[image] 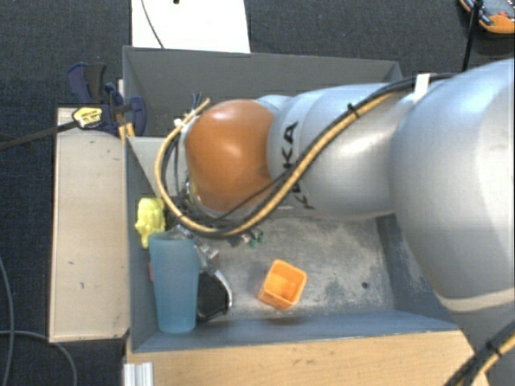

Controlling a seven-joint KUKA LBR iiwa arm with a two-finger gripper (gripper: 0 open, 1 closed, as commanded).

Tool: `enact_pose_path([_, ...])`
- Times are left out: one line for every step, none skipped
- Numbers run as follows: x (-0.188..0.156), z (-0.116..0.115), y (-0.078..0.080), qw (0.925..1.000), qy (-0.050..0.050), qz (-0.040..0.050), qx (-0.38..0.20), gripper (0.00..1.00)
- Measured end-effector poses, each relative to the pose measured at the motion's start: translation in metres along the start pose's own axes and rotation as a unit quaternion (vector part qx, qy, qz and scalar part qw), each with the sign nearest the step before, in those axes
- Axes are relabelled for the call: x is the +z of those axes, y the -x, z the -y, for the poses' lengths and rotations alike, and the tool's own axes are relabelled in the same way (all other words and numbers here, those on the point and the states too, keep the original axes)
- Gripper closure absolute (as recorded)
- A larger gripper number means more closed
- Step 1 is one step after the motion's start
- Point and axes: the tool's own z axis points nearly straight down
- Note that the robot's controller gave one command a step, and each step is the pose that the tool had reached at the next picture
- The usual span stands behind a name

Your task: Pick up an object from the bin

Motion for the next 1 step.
enact_pose_path([-0.0153, 0.0009, 0.0022, 1.0, -0.002, 0.0049, 0.0, 1.0])
